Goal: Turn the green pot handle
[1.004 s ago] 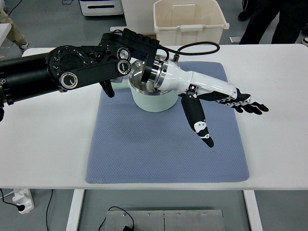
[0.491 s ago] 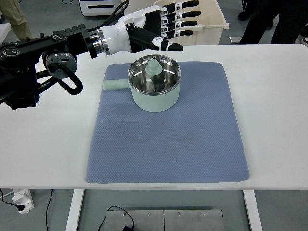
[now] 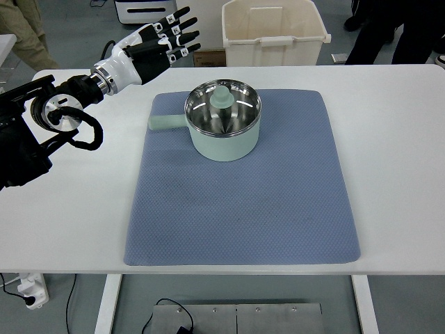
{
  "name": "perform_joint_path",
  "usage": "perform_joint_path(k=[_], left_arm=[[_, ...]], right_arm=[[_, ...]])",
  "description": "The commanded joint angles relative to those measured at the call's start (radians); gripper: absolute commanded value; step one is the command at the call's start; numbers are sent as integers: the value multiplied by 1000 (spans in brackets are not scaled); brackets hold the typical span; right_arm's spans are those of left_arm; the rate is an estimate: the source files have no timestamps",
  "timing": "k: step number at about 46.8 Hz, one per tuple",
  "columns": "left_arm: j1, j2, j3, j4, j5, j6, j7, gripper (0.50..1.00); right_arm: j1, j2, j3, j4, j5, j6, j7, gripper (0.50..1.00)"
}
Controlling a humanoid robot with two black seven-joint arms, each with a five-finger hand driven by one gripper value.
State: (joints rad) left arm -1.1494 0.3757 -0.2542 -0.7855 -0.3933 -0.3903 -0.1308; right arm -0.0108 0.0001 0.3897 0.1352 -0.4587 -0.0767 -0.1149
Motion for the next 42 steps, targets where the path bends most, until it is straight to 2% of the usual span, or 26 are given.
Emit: perform_joint_path(k=[1, 5, 21, 28, 35, 42], left_arm=[[30, -1, -60, 3, 1, 22, 16, 1000], [50, -3, -86, 11, 1, 51, 31, 1000], [148, -12, -142, 107, -7, 77, 34, 1000], [160, -15, -157, 112, -18, 84, 34, 1000], [160, -37, -163, 117, -35, 131, 34, 1000], [165, -50, -165, 133, -36, 140, 34, 1000]], right_arm=[[0, 0, 0, 0, 0, 0, 0, 1000], [0, 0, 0, 0, 0, 0, 0, 1000], [0, 0, 0, 0, 0, 0, 0, 1000], [0, 0, 0, 0, 0, 0, 0, 1000], [0, 0, 0, 0, 0, 0, 0, 1000], [0, 0, 0, 0, 0, 0, 0, 1000]])
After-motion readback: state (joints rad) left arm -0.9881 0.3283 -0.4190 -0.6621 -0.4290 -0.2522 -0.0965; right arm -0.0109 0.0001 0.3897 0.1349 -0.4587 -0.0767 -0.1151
